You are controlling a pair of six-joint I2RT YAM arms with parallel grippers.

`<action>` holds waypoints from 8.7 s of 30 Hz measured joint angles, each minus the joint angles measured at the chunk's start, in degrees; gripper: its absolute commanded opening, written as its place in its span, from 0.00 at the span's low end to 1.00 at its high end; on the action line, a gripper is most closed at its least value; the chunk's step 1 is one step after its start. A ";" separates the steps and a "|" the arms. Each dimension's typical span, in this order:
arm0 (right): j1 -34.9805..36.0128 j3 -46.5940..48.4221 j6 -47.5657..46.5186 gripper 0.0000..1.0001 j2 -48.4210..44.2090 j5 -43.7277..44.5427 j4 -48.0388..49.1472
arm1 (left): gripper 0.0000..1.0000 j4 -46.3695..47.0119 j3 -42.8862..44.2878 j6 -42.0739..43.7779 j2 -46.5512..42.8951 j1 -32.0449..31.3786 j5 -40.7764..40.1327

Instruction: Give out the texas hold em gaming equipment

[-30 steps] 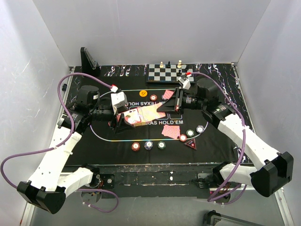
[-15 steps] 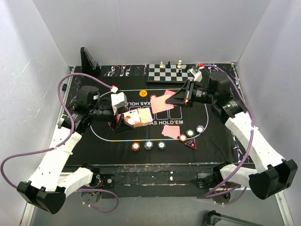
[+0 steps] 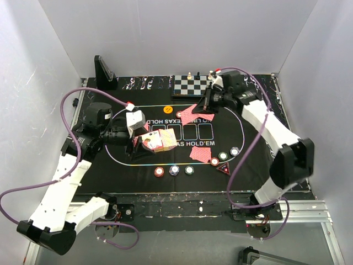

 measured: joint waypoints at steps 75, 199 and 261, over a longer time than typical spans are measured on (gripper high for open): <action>13.68 -3.85 -18.75 0.49 18.18 34.32 11.41 | 0.00 -4.83 3.80 -3.74 -4.26 1.07 1.44; 13.70 -12.07 18.80 0.15 -17.66 -10.51 17.64 | 0.00 4.98 0.22 -5.40 -0.57 1.55 1.14; 15.41 18.25 -26.32 0.01 16.11 39.95 -8.79 | 0.00 -0.98 -0.24 -6.40 -4.52 4.04 1.22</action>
